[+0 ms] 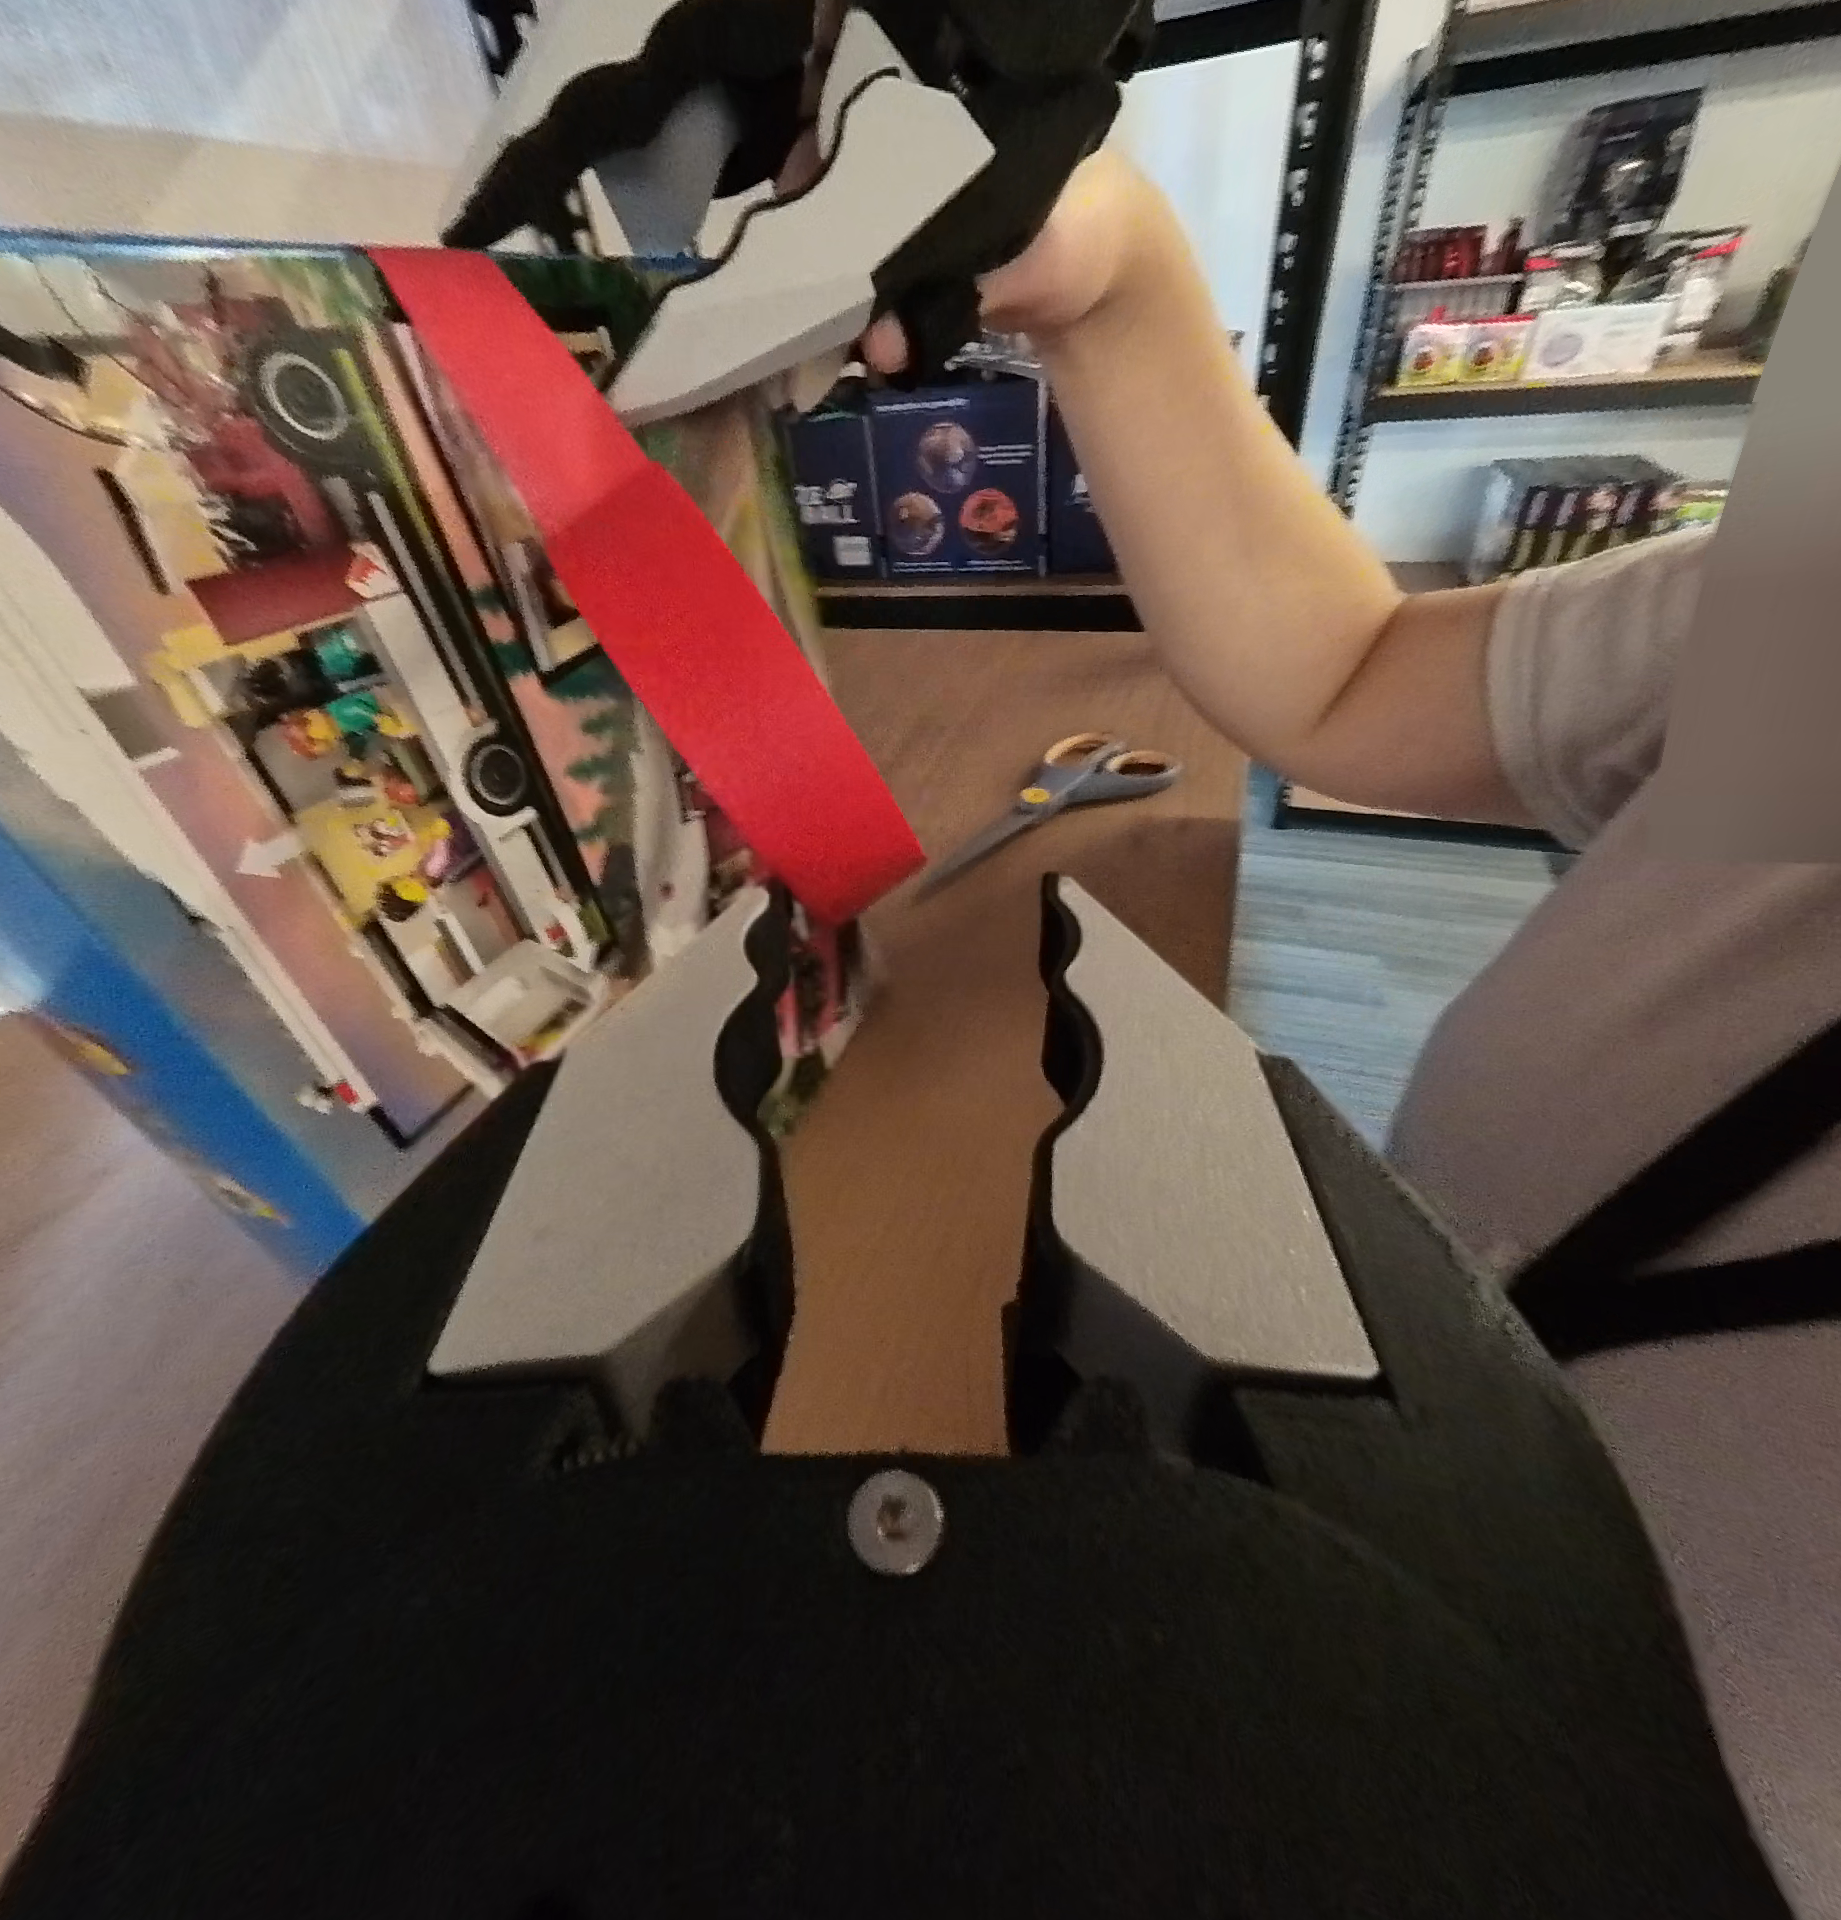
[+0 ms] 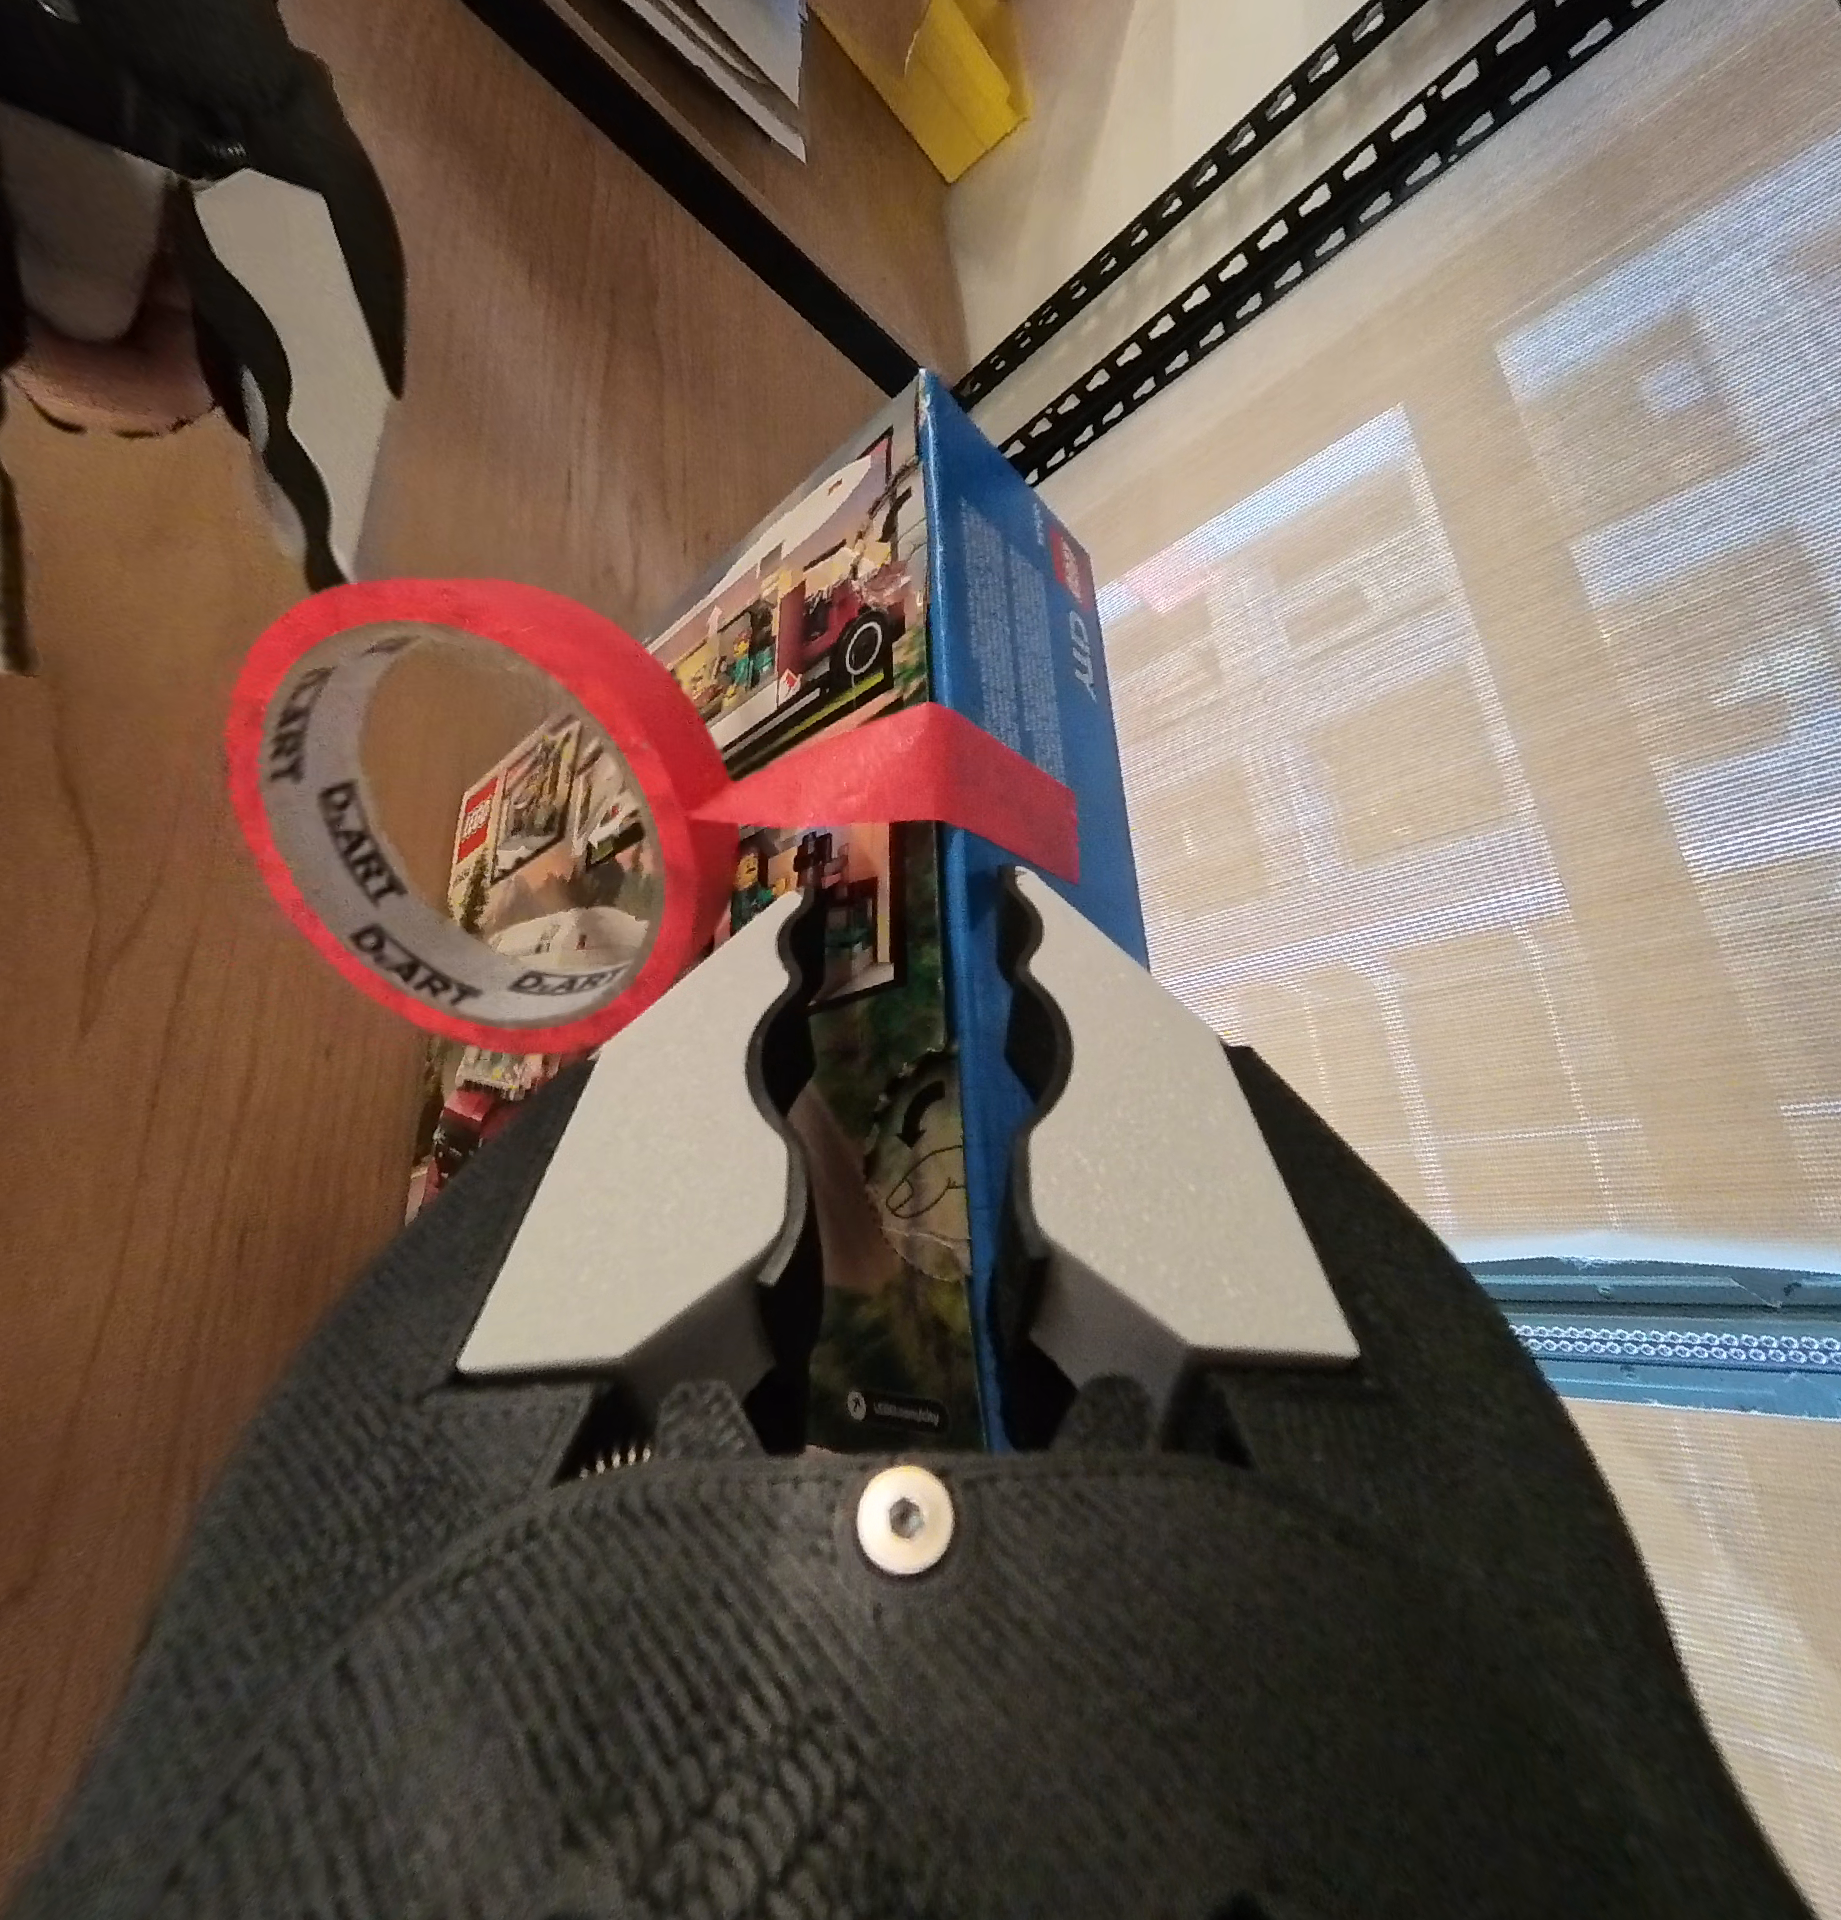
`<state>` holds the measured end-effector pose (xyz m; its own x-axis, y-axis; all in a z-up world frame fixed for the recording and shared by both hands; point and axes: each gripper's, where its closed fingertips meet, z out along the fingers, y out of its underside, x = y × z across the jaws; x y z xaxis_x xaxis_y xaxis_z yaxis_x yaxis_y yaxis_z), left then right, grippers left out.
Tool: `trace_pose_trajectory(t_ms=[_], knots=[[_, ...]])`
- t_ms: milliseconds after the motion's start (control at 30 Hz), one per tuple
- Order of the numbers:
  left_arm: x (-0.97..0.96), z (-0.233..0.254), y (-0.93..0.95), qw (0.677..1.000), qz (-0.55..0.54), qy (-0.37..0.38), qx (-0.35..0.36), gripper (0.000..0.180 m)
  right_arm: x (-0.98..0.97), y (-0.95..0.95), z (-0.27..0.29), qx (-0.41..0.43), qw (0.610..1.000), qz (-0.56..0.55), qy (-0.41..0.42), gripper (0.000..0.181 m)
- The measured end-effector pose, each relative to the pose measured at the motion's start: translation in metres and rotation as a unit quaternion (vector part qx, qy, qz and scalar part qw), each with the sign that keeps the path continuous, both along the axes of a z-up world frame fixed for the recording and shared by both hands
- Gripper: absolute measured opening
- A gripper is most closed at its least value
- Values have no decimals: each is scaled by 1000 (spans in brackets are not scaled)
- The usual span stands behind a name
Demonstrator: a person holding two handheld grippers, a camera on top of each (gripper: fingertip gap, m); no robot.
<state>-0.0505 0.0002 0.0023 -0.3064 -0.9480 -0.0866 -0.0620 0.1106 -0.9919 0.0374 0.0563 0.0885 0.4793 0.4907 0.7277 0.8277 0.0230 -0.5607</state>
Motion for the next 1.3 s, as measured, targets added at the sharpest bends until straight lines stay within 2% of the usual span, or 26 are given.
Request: trace_pose_trajectory(t_ms=[200,367,600,733,833,933,1067,1167,1233,1300], knots=[[-1,9,23,994,48,-15,100,45,0,0,0,8,1000,0,-6,33],[-5,13,23,998,21,-31,56,43,1,0,4,23,1000,-4,-16,29],[3,-3,34,998,44,-21,41,44,6,-11,22,63,998,-9,-3,26],[5,-14,37,997,62,-18,33,44,21,-46,30,102,994,-30,38,27],[5,-25,37,997,79,-15,14,45,46,-91,14,119,988,-66,79,25],[1,-41,25,997,80,5,4,43,89,-138,-33,80,980,-141,112,22],[-4,-69,-4,996,79,43,16,41,151,-210,-115,-36,952,-249,172,20],[6,-82,-29,995,75,64,5,40,177,-252,-159,-113,926,-277,232,20],[21,-81,-50,996,61,64,-7,39,185,-260,-174,-139,910,-267,286,19],[41,-78,-72,997,44,56,-9,38,198,-262,-193,-163,900,-265,306,20]])
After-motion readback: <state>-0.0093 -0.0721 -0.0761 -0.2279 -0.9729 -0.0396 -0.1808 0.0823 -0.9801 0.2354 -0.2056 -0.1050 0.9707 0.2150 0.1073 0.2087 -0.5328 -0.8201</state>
